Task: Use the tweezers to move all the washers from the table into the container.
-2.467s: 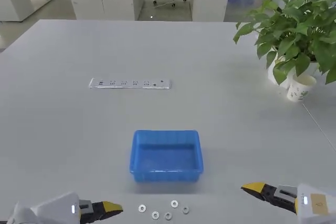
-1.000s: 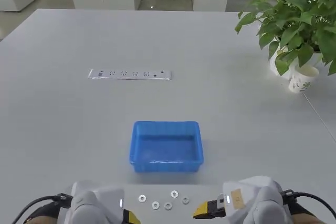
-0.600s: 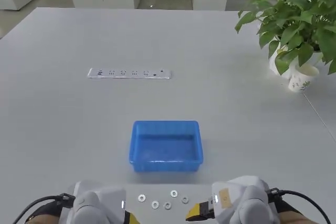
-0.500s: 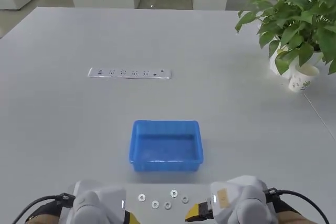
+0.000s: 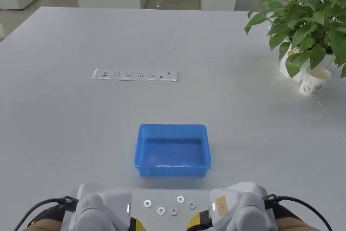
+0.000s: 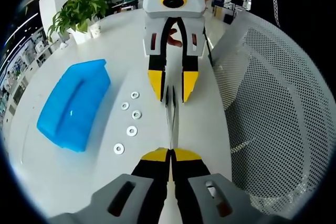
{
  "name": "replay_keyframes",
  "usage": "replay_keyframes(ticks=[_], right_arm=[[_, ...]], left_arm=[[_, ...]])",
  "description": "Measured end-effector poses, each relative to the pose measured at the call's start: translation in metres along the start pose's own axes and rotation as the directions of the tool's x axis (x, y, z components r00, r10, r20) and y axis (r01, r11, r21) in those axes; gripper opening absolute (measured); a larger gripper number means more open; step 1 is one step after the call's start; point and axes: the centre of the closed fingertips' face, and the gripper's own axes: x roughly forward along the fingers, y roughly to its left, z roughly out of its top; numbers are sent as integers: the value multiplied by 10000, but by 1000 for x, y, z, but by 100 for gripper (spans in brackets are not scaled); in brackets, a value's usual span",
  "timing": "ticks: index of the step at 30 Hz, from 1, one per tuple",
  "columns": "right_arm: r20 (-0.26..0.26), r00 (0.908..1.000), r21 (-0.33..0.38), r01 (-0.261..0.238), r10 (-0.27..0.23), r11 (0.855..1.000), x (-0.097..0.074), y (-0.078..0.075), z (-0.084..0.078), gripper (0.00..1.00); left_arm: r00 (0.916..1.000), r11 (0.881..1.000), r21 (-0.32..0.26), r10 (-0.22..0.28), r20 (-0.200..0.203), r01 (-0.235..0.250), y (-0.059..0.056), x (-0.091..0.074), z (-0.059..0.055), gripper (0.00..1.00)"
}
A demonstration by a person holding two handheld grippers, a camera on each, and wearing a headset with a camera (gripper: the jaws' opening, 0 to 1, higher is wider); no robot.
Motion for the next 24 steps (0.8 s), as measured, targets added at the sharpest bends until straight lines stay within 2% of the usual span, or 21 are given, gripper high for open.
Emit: replay_keyframes(ticks=[5,10,24], right_arm=[[-46,10000,-77,-36,35,10000,2,0,0,21],[-124,9999,-214,-76,73,9997,2,1,0,20],[-307,9995,-669,-122,102,9977,2,1,1,17]], left_arm=[[10000,10000,-38,-32,77,33,-1,-4,5,4],[9995,9999,-123,-38,308,42,-2,-11,15,4],[9987,9999,69,-107,491,104,-3,-21,34,4]])
